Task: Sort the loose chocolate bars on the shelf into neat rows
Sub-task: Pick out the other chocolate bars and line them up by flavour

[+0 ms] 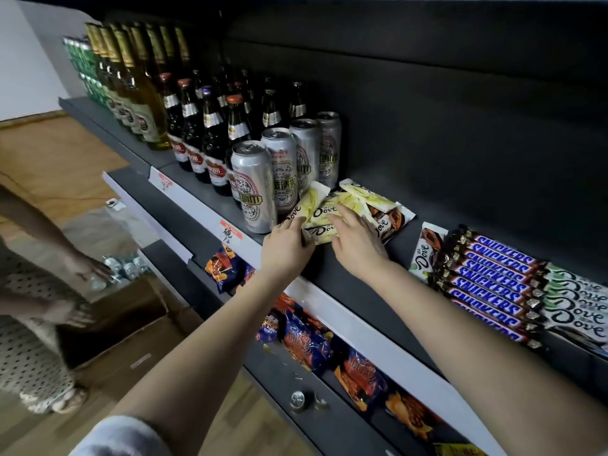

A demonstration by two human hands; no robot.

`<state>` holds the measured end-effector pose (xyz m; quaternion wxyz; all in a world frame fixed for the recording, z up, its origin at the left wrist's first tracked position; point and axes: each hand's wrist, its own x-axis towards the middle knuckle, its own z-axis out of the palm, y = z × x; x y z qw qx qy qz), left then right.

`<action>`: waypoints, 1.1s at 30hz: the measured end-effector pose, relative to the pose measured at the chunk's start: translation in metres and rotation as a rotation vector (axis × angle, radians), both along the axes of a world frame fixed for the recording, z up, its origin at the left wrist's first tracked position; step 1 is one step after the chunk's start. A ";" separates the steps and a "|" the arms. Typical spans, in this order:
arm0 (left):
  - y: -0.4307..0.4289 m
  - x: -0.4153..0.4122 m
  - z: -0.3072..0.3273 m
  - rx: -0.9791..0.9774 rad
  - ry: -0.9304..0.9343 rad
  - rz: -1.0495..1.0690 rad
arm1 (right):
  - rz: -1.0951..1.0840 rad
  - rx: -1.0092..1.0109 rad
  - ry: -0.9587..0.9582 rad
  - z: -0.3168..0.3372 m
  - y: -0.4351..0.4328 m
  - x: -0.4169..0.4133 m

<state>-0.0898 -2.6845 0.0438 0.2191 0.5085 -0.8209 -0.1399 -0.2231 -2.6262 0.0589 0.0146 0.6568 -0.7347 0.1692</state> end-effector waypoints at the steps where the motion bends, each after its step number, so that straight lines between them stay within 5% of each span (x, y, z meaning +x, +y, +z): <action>1: -0.001 0.000 -0.002 -0.008 -0.015 -0.009 | -0.002 0.025 0.005 -0.003 -0.002 0.000; 13: -0.009 -0.001 -0.006 -0.080 -0.116 -0.016 | 0.000 0.221 0.178 -0.004 -0.016 -0.010; 18: -0.008 0.003 -0.007 -0.074 -0.113 -0.042 | -0.006 0.260 0.095 -0.005 -0.015 -0.011; 27: -0.004 0.005 0.000 -0.252 -0.079 -0.125 | 0.091 -0.039 0.225 0.000 0.004 -0.013; 33: 0.003 -0.009 0.015 -0.583 -0.047 -0.121 | 0.107 -0.228 0.301 0.010 0.023 -0.037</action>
